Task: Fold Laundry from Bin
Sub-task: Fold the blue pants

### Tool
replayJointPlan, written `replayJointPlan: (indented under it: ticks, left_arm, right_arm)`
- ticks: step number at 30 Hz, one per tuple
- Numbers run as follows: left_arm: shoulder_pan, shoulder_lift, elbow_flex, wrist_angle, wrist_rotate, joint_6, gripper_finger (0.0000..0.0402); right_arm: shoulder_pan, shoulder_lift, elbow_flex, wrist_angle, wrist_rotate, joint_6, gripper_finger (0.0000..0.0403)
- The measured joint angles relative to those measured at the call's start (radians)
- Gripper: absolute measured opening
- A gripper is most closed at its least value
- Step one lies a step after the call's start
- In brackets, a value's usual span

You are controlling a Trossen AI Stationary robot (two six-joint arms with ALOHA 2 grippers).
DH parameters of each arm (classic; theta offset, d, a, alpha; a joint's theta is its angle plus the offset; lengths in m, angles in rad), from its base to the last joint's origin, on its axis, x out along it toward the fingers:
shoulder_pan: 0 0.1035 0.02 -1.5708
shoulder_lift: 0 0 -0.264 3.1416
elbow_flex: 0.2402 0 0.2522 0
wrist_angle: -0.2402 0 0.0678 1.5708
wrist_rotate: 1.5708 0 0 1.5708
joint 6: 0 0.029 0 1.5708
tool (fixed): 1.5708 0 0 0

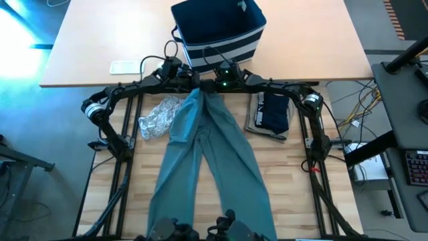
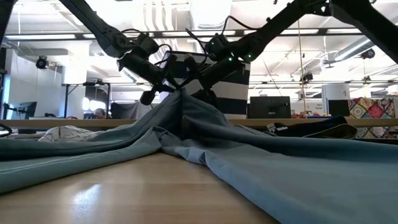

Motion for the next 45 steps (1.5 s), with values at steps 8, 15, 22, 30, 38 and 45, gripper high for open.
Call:
replayJointPlan:
  ticks: [8,15,22,30,38,45]
  left_arm:
    - [-0.016,0.004,0.007,0.026,-0.026,-0.101,0.0013]
    - [-0.026,0.034,0.024,0.044,-0.045,-0.127,0.0045]
    - [-0.026,0.035,0.025,0.085,-0.013,-0.089,0.0083]
    - [-0.025,0.035,0.025,0.133,0.035,-0.11,0.014]
    - [0.019,0.01,0.025,0.119,0.064,-0.063,0.0165]
    - [0.118,-0.13,0.025,-0.066,0.076,0.23,0.0174]
  right_arm:
    - [0.027,-0.002,0.0,0.01,0.079,0.005,0.0248]
    - [0.036,-0.003,0.031,-0.06,0.126,-0.015,0.0252]
    - [0.036,-0.004,0.044,-0.075,0.138,-0.042,0.0228]
    - [0.037,-0.002,0.044,-0.075,0.146,-0.009,0.0139]
    - [0.035,-0.006,0.044,-0.092,0.165,-0.024,0.0043]
    - [0.023,-0.068,0.075,-0.211,0.073,-0.209,0.0032]
